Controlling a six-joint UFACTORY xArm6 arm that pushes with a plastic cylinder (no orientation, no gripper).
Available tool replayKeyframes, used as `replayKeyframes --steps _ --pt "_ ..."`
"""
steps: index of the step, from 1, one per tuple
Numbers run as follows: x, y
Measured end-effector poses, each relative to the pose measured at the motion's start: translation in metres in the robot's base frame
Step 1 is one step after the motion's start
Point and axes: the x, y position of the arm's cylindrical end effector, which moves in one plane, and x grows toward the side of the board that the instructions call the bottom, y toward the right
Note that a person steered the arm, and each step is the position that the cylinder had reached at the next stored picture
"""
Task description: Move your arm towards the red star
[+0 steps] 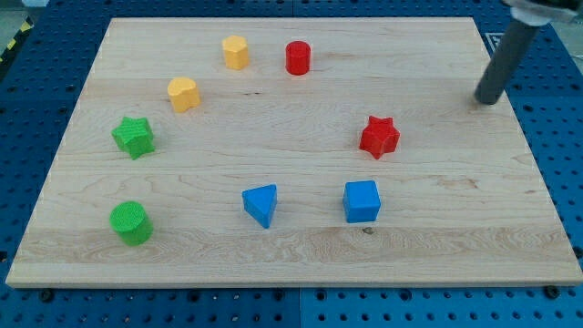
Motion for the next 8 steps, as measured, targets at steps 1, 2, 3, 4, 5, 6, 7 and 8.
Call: replayKeyframes --steps 1,2,3,4,5,6,7,8 --pt "0.039 -0.028" --pt "0.065 -0.028" --pt "0.065 -0.028" --pt "0.068 -0.065" --pt "0.068 -0.081" --pt "0.068 -0.081" --pt "0.086 -0.066" --pt "0.096 -0.098"
